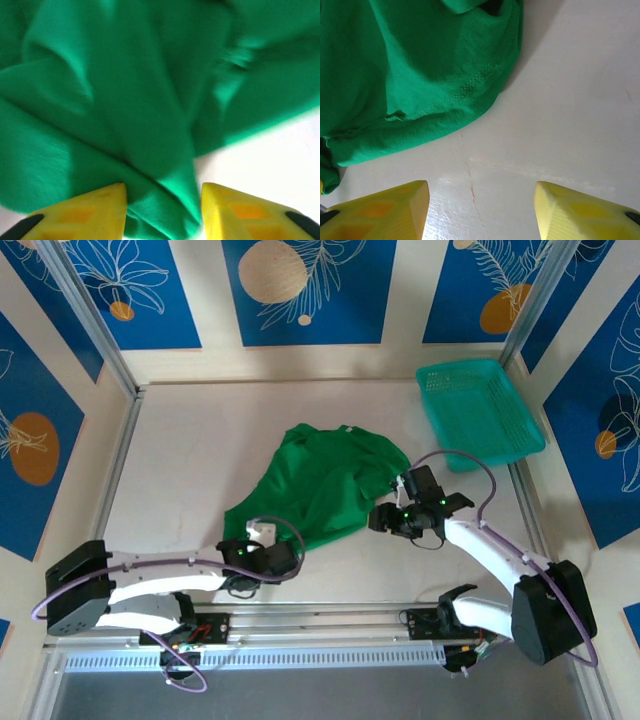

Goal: Fold the inside-out t-shirt

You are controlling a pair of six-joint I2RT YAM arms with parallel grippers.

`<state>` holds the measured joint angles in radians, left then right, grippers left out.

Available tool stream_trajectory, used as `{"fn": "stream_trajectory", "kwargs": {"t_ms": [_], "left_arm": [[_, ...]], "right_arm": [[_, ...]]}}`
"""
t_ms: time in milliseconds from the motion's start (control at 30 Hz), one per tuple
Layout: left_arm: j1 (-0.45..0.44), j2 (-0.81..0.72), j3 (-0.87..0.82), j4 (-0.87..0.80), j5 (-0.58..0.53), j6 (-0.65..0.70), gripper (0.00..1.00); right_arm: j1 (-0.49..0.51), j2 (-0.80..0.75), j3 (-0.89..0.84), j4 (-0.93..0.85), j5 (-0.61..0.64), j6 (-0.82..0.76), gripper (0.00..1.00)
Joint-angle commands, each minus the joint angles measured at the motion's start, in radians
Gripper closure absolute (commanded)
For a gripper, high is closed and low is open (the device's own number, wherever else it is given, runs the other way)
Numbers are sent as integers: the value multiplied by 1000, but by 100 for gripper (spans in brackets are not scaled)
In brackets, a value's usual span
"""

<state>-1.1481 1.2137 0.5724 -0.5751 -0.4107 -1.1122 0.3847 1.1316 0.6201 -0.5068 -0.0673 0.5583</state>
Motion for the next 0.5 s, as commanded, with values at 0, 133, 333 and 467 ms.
{"fn": "stream_trajectory", "kwargs": {"t_ms": [0, 133, 333, 467], "left_arm": [[68, -73, -66, 112, 56, -6, 74], [73, -234, -20, -108, 29, 3, 100], [107, -602, 50, -227, 64, -26, 100], [133, -660, 43, -230, 90, -39, 100]], "right_arm": [[-2, -26, -44, 33, -53, 31, 42], [-13, -21, -55, 49, -13, 32, 33], [-104, 107, -4, 160, -71, 23, 39], [-157, 216, 63, 219, -162, -37, 45]]}}
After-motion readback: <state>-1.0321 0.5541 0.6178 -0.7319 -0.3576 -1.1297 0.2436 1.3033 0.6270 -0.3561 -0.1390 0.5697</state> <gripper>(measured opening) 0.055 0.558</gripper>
